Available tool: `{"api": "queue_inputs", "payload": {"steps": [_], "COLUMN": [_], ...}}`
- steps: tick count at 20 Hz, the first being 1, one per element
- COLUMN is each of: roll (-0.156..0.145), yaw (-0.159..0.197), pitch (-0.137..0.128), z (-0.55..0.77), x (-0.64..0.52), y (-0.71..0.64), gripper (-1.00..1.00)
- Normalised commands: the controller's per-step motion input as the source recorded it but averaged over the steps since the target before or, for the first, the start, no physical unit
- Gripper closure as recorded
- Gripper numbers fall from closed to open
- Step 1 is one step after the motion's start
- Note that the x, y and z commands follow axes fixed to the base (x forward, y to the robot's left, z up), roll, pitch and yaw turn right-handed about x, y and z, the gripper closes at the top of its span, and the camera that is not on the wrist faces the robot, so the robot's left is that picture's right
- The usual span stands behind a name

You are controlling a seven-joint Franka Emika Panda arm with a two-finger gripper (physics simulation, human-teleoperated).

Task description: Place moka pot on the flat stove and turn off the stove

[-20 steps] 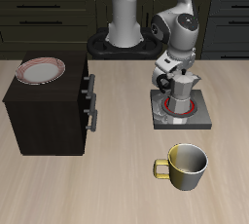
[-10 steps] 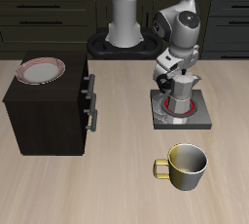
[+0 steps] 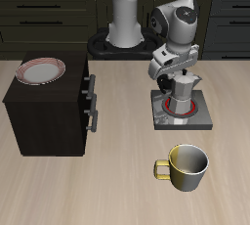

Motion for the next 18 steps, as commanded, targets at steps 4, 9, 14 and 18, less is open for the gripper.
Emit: {"api": "queue_inputs", "payload": {"steps": [4, 9, 14, 18], "roll": [-0.002, 0.005, 0.014, -0.003], "yaw": [-0.045, -0.044, -0.062, -0.042], "pitch": [-0.008, 0.016, 0.032, -0.004], "z": [0.03, 0.01, -0.01, 0.00], "x": [0.18, 0.07, 0.05, 0.14], "y": [-0.03, 0.04, 0.07, -0.03], "gripper": [1.00, 1.00, 1.00, 1.00]}}
